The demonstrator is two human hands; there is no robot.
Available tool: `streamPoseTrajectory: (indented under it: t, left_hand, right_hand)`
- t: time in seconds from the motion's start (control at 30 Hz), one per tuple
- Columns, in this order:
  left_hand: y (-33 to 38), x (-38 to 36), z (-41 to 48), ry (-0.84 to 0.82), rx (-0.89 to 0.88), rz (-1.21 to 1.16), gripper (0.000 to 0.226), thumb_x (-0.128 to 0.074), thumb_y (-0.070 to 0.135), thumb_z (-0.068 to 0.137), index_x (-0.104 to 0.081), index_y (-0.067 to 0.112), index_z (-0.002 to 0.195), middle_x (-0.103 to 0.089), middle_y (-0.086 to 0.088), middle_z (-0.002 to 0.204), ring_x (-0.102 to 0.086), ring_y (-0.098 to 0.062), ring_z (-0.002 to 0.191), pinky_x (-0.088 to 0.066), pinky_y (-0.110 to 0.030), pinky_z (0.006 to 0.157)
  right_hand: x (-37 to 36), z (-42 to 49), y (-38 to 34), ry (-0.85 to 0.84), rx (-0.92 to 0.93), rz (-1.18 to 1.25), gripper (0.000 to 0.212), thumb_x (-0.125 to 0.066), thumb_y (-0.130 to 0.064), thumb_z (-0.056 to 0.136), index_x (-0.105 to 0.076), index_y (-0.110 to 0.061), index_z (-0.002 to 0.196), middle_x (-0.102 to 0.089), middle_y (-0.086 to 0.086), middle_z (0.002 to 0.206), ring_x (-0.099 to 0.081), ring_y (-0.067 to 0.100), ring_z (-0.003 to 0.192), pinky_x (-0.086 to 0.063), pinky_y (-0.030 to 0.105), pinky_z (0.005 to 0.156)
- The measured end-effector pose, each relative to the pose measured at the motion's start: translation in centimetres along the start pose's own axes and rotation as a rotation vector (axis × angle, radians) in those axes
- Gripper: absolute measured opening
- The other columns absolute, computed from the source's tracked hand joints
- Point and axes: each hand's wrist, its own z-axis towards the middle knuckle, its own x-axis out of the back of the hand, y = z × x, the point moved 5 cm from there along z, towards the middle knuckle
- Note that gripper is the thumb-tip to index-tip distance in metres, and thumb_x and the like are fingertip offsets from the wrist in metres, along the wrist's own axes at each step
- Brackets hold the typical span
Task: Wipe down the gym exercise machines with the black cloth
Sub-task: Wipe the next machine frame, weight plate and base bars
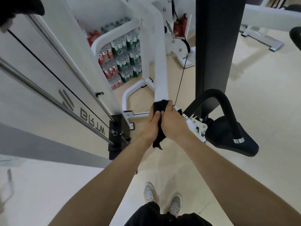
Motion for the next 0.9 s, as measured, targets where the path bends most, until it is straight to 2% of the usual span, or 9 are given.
streamPoseTrajectory:
  t: [0.17,0.33,0.43,0.53,0.63,0.7,0.73,0.8,0.9]
  left_hand:
    - [1.3,0.2,1.5,-0.005,0.025,-0.047,0.031,-0.034,0.031,0.109,-0.049,0.040,0.135,-0.067,0.002,0.121,-0.065,-0.014,0.111,-0.054,-0.027,0.086]
    - [-1.0,0.0,-1.0,-0.024,0.035,-0.041,0.043,-0.032,0.037,0.109,-0.038,0.032,0.151,-0.059,0.000,0.141,-0.056,-0.015,0.129,-0.044,-0.038,0.111]
    - [-2.6,0.2,-2.8,0.026,0.001,0.058,0.046,-0.032,0.037,0.109,-0.030,0.038,0.155,-0.052,0.007,0.147,-0.052,-0.008,0.132,-0.041,-0.029,0.111]
    - [-2.4,0.1,-4.0,0.052,-0.059,0.203,0.041,-0.031,0.025,0.110,-0.032,0.039,0.149,-0.058,0.014,0.134,-0.057,0.005,0.117,-0.046,-0.009,0.090]
    - [-1.0,-0.1,-4.5,0.040,-0.224,0.510,0.053,-0.032,0.020,0.108,-0.013,0.032,0.156,-0.041,0.010,0.153,-0.049,-0.001,0.128,-0.043,-0.022,0.104]
    - [-0.4,-0.3,-4.4,0.015,-0.283,0.810,0.062,-0.031,0.029,0.109,0.003,0.023,0.161,0.002,0.005,0.169,-0.033,-0.018,0.145,-0.040,-0.035,0.110]
    - [-0.3,-0.4,-4.2,0.016,-0.304,0.950,0.063,-0.030,0.034,0.108,0.003,0.020,0.160,0.012,0.004,0.168,-0.026,-0.022,0.149,-0.039,-0.038,0.111]
    - [0.2,-0.9,-3.6,0.014,-0.377,1.193,0.064,-0.027,0.038,0.108,-0.001,0.012,0.160,0.013,-0.004,0.168,-0.005,-0.026,0.155,-0.024,-0.043,0.122]
    - [1.0,-1.8,-2.7,0.013,-0.401,1.447,0.065,-0.021,0.042,0.107,-0.003,0.007,0.160,0.007,-0.010,0.168,0.008,-0.031,0.154,-0.009,-0.047,0.126]
  right_hand:
    - [0.1,1.9,0.1,0.023,-0.124,0.259,0.045,-0.030,-0.023,0.108,-0.027,0.004,0.143,-0.059,0.020,0.126,-0.061,0.032,0.107,-0.038,0.031,0.072]
    - [-0.8,-1.2,-0.3,0.123,-0.070,0.107,0.049,-0.032,-0.023,0.107,-0.025,0.001,0.149,-0.051,0.017,0.138,-0.061,0.031,0.112,-0.049,0.037,0.078]
    - [-1.2,-3.8,-0.3,0.122,-0.017,0.029,0.054,-0.036,-0.019,0.107,-0.019,-0.002,0.155,-0.037,0.012,0.154,-0.050,0.024,0.132,-0.047,0.033,0.098]
    - [-1.3,-6.2,0.5,0.161,0.036,0.130,0.050,-0.037,-0.016,0.106,-0.029,-0.009,0.155,-0.039,0.009,0.156,-0.048,0.024,0.134,-0.046,0.035,0.101]
    - [-1.2,-8.0,1.9,0.276,0.037,0.238,0.034,-0.043,-0.018,0.103,-0.058,-0.015,0.134,-0.070,0.007,0.110,-0.066,0.026,0.091,-0.054,0.039,0.075]
    - [-1.3,-8.8,3.4,0.354,-0.040,0.307,0.017,-0.052,-0.020,0.100,-0.065,-0.019,0.089,-0.061,-0.004,0.069,-0.055,0.016,0.060,-0.045,0.033,0.061]
    - [-1.2,-8.9,4.1,0.382,-0.091,0.334,0.027,-0.055,-0.022,0.098,-0.053,-0.026,0.072,-0.051,-0.011,0.058,-0.047,0.010,0.053,-0.040,0.030,0.058]
    - [-1.1,-8.8,4.8,0.398,-0.158,0.379,0.037,-0.059,-0.024,0.096,-0.040,-0.030,0.065,-0.042,-0.013,0.050,-0.041,0.007,0.048,-0.035,0.025,0.055]
    - [-0.2,-8.4,5.2,0.449,-0.226,0.423,0.020,-0.064,-0.023,0.093,-0.053,-0.022,0.076,-0.048,-0.013,0.053,-0.047,0.002,0.052,-0.034,0.013,0.053]
